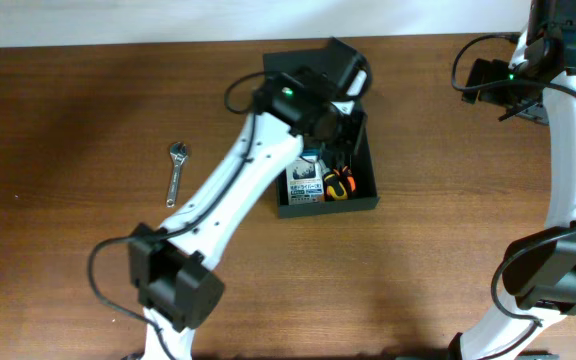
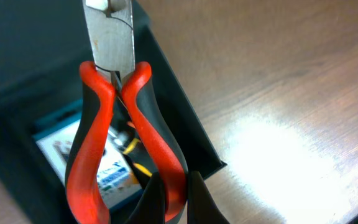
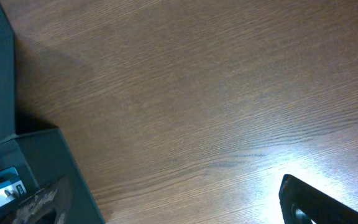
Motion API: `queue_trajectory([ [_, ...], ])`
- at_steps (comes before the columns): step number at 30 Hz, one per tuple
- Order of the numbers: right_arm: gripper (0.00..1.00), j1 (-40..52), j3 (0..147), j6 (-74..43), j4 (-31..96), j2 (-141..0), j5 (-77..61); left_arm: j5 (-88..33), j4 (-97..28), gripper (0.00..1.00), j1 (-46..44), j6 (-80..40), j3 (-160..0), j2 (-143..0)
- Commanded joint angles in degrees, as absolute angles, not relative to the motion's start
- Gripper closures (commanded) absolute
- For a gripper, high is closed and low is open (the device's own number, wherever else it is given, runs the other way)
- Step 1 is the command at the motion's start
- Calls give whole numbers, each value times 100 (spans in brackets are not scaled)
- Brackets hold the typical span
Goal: Pack container
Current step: 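Carry the pliers right and lower them into the black box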
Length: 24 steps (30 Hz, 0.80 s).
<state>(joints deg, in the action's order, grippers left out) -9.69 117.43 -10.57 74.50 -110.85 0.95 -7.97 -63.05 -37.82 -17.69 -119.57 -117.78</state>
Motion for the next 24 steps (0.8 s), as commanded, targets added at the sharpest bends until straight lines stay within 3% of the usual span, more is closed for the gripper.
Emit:
queue_trajectory([
  [1, 1, -939, 11764, -1103, 7430, -11096, 62, -773, -6305, 98, -3951, -2099, -12016, -12265],
  [24, 1, -939, 11764, -1105, 7430, -11096, 62, -1037, -6281, 98, -4027, -3356, -12005, -13131],
])
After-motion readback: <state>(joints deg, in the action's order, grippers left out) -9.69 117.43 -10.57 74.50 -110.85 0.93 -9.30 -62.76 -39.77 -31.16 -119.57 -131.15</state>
